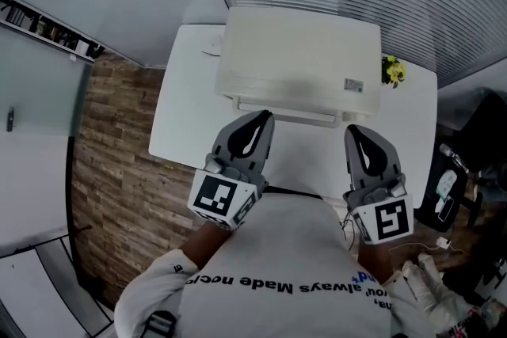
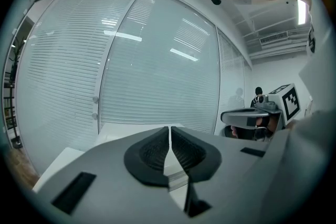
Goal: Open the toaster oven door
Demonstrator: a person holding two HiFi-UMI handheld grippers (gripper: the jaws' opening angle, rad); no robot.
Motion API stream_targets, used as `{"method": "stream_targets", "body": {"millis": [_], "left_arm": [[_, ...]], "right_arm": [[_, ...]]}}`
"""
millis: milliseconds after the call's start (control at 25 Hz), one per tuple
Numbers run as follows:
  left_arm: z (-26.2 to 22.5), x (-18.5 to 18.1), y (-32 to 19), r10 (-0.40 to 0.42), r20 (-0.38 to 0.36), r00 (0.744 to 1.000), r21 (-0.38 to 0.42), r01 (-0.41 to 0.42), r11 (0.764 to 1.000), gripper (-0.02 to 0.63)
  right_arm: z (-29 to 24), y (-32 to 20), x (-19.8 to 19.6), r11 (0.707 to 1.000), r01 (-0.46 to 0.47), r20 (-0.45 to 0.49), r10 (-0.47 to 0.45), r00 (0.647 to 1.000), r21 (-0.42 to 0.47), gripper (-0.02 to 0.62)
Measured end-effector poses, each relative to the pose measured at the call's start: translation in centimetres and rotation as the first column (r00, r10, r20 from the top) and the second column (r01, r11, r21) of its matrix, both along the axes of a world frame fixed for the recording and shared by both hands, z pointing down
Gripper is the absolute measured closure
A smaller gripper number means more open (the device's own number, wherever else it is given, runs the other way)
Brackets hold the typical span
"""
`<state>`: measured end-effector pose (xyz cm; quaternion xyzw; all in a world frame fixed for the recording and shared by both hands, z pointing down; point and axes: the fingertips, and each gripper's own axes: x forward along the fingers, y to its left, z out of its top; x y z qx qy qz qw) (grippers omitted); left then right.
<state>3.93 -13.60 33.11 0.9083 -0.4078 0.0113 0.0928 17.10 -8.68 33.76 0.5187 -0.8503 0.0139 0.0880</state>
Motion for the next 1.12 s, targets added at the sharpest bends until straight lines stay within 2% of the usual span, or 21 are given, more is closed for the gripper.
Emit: {"method": "stream_targets", "body": {"millis": [240,440,1120], "left_arm": [[0.2,-1.8,-0.9,0.014,-0.024,1.000,-0.003,-0.014,1.000,0.572],[0.9,-3.2,-1.6,0.006,-0.002,1.000,-0.007,-0.006,1.000,0.571],[6.6,-7.3,-3.3,-0.066,0.084,0.994,-0.111,0.075,0.991,0.568]], "right_arm": [[-0.1,-0.8,-1.9,1.000,-0.001,-0.001,0.001,1.000,-0.006,0.588],[-0.4,-1.5,-3.0,1.000,-0.011,-0.008,0.011,1.000,0.001,0.588],[-0.4,-2.0,-4.5,1.000,-0.001,-0.029,0.001,1.000,-0.001,0.588]]}}
